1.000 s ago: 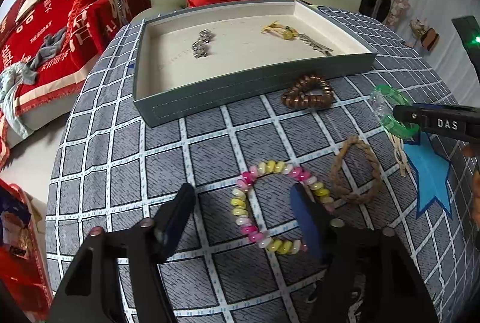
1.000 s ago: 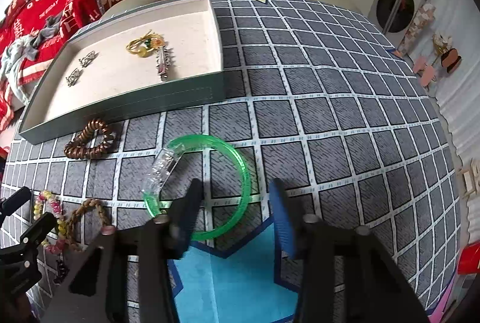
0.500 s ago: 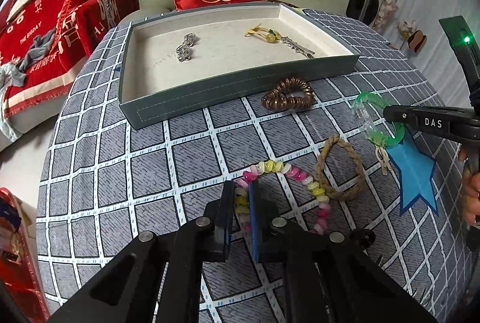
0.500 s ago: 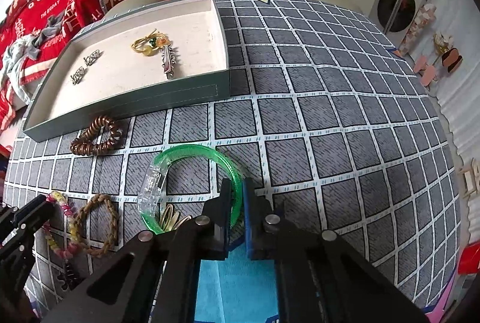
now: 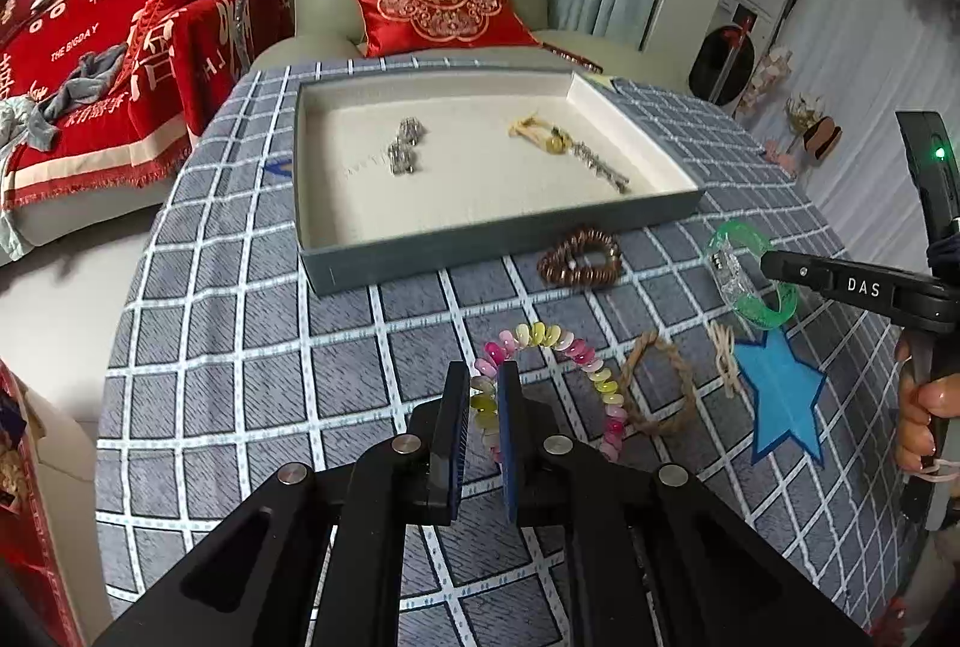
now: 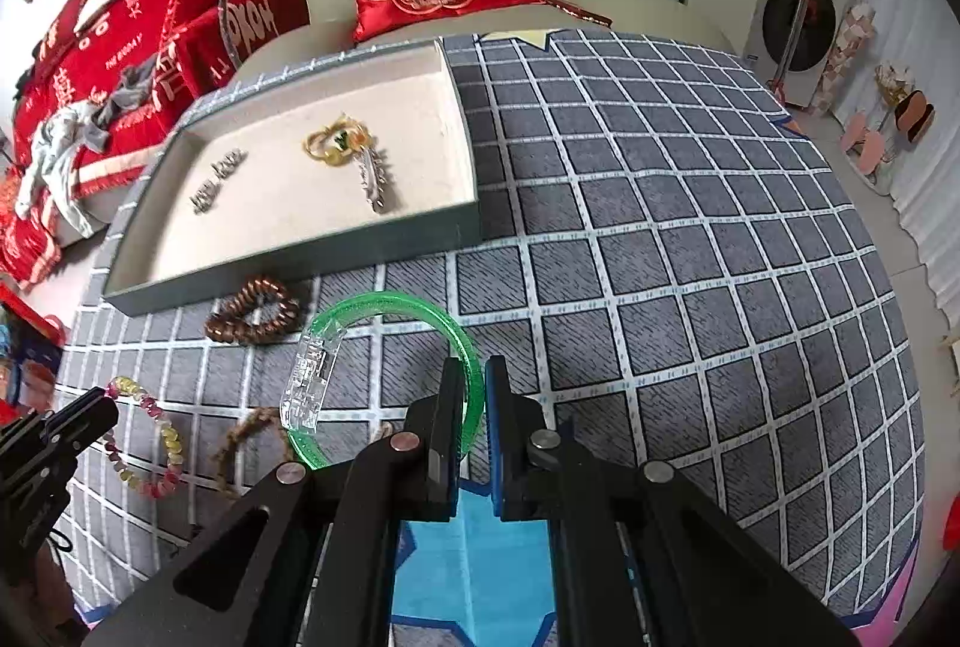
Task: Organize jewelry
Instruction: 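Carry both bracelets into the tray and open both tools to release them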
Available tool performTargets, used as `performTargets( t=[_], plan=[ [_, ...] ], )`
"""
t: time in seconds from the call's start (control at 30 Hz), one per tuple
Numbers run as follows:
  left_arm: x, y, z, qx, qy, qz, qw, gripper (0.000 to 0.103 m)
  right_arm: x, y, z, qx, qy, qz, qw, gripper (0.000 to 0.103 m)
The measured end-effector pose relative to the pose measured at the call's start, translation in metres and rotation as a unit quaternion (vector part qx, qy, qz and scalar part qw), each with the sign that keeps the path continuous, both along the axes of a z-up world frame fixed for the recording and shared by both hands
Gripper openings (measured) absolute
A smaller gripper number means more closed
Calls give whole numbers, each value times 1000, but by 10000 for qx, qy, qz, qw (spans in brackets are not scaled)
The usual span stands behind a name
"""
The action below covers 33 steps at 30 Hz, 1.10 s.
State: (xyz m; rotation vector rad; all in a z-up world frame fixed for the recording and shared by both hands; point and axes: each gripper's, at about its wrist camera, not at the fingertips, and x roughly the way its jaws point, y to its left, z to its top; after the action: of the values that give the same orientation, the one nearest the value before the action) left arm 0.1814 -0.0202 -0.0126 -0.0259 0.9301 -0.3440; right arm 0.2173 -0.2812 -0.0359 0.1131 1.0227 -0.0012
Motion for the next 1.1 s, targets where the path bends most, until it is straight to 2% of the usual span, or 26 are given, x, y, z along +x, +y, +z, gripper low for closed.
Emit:
performTargets(
  t=[0.3,0.57,0.77,1.1],
  plan=[
    [17,5,32,-163,-329,-33,9993,24,16,4,28,66,-236,89,9997,8],
    [69,9,47,-292,-378,158,9987,24,53,18,42,98,-356,229,9991,8],
    [117,1,39,-134,-249,298,9992,24,93,25,38,246,-278,212,9991,8],
    [180,-27,8,215,51,384,9990,24,156,32,7,288,-68,117,9995,8]
  ],
)
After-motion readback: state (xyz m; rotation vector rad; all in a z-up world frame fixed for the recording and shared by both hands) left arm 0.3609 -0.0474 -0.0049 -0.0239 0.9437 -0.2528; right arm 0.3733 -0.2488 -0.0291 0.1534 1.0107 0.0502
